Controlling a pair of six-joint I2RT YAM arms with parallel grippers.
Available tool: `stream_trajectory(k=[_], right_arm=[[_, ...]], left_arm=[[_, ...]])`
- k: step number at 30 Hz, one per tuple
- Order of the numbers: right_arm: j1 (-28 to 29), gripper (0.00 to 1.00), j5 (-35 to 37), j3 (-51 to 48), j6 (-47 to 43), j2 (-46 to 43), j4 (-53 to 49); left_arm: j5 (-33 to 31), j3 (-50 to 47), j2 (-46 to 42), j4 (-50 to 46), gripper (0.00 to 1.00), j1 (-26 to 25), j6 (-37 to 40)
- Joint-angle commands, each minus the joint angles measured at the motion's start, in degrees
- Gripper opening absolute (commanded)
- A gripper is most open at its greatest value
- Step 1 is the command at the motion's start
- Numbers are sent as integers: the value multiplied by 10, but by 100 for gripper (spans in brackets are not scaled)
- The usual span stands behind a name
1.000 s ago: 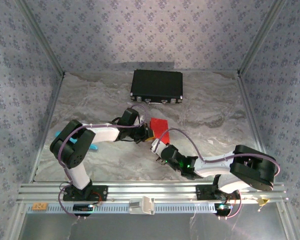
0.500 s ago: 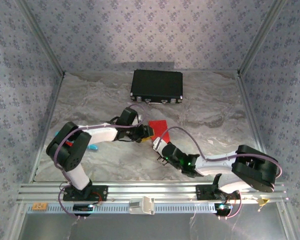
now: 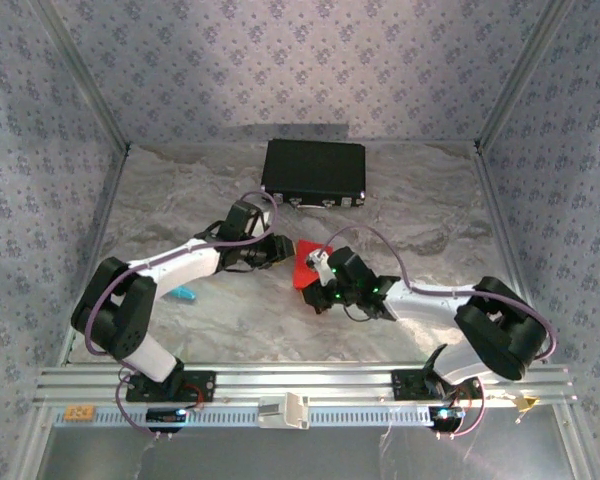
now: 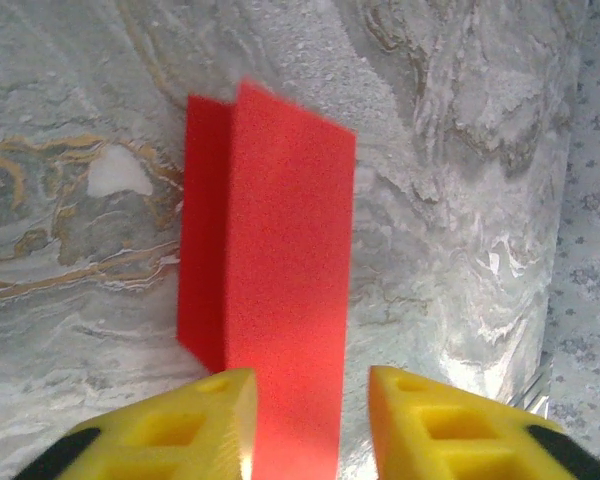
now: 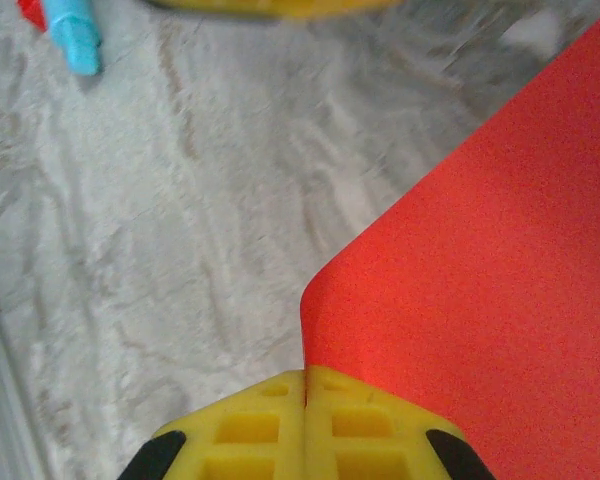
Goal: Fold a paper plane with a square sheet of paper (pick it up from the middle)
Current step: Third fold the triangle at the center of the table.
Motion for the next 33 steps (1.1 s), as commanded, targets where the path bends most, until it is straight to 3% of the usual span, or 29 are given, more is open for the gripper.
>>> stream_trajectory(k=[1,5,13,22,33], right_arm=[[-2,0,-91,5,42,13,-4],[-2,0,-108,-28,51,2,54],[-18,0,-108,-57,48,-13,73],[-39,0,-124,-65,61,2,90],[-57,0,-106,-41,55,26,62]], left_arm=[[18,22,16,-6,27,1,16],[52,40,45,6,20,1,19],[95,89,120,-14,18,-13,37],[68,129,213,-66,16,-27,73],[46,126,249,-94,13,-28,101]])
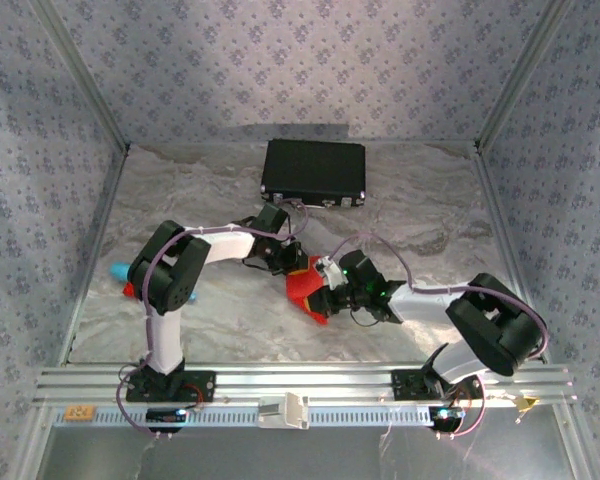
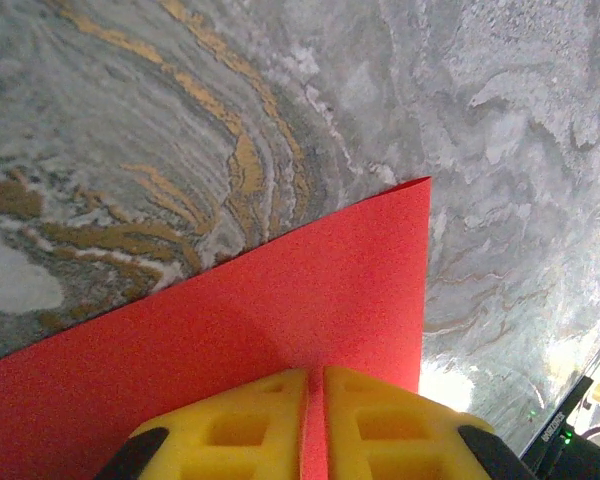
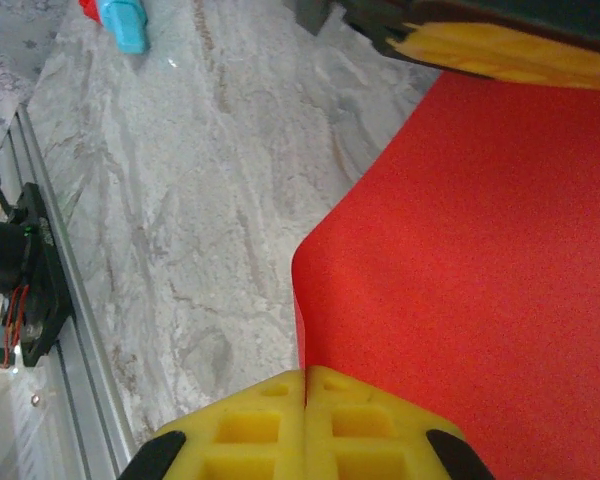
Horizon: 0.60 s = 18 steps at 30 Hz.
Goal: Fold a paper plane with a square sheet of paper (pick it up from the middle)
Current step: Third fold the triangle at the center of the table.
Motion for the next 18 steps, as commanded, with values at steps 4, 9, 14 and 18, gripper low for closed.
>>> stream_trajectory(k=[4,9,14,18], right_arm=[[-20,0,18,27,-3,17,-26],[-29,0,38,42,-10,26,-52],[-30,0,63,54,-12,33,-81],[-29,0,65,57,-12,34,-91]], left_arm=[[-18,-2,23,-34,13,-3,17],[-15,-3,21,-29,13,-2,14],[-15,-7,17,-23,13,-4,11],[-14,-12,13,-18,13,-5,7]])
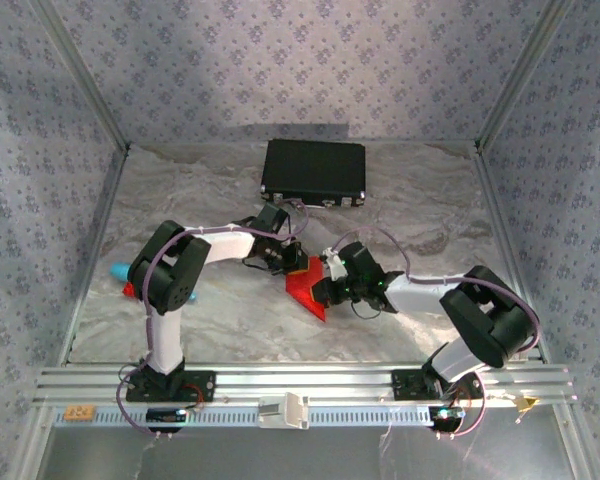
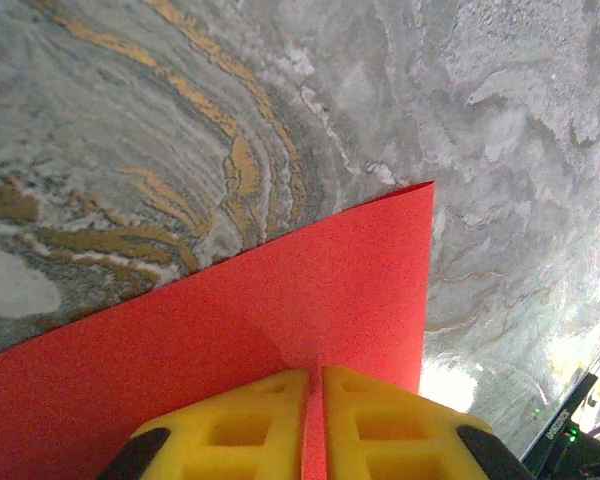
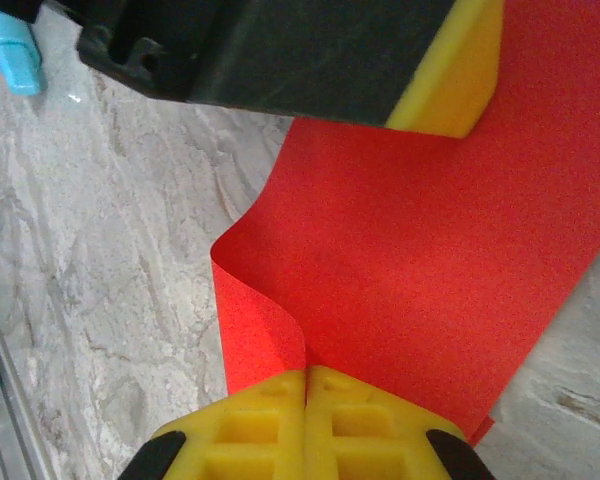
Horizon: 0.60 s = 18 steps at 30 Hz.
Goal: Fold a paper plane with a square sheet of paper (pick it up from the middle)
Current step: Third fold the triangle at the center of the table.
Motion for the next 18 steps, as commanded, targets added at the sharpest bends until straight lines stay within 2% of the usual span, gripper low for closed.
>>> stream_trajectory(k=[1,18], right_arm=[[-2,0,16,15,-10,7,-30],[-1,0,40,43,-13,20,-101]], left_arm=[[-15,-12,13,-19,13,-5,2],[-15,-11,14,-19,13,-6,0]])
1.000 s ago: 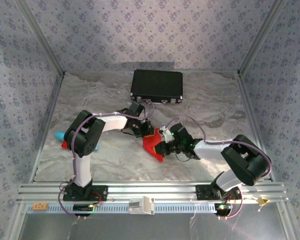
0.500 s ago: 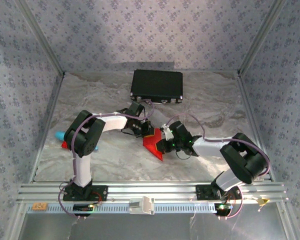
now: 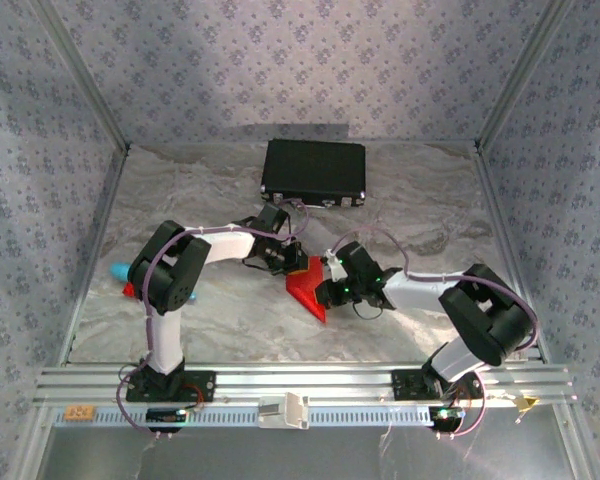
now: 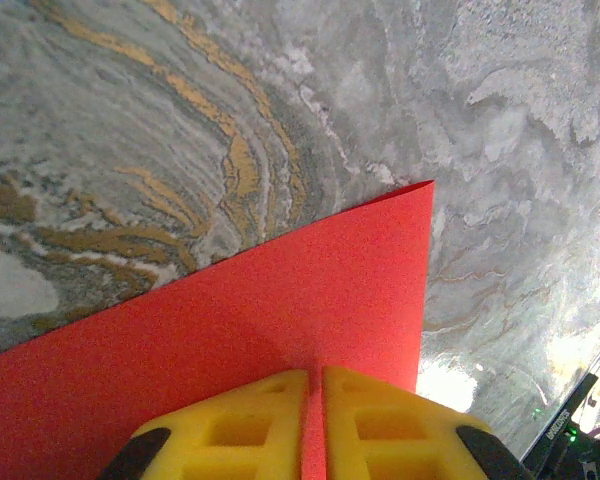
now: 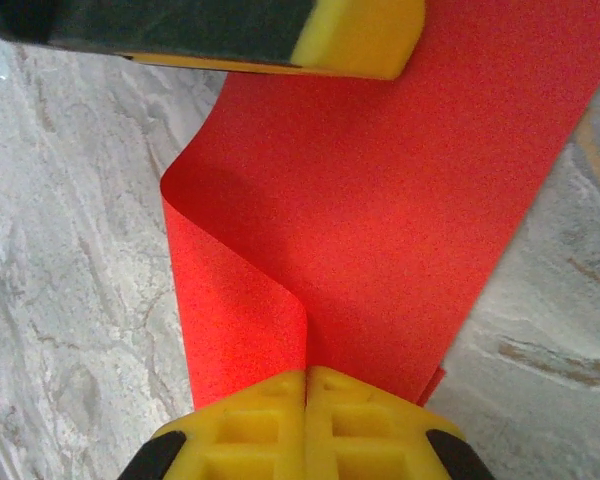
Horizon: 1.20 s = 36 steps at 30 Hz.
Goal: Fold a paper plane with a square sheet of paper (pick it up from the middle)
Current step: Third fold the triangle at the center of the table.
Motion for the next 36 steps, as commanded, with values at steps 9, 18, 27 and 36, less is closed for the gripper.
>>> stream_trajectory(k=[9,18,27,36], right_arm=[[3,0,26,34,-14,23,-38],[7,0,28,31,-16,7,-60],[9,0,31,31,-14,6,-63],[9,0,34,40,-16,23,-58]], left_arm=[[-16,-11,12,-20,13,-6,0],[-17,-13,9,-20,13,-7,0],[-16,-14,9,-16,13,-8,-3],[-16,-16,9,-15,13,-8,-4]])
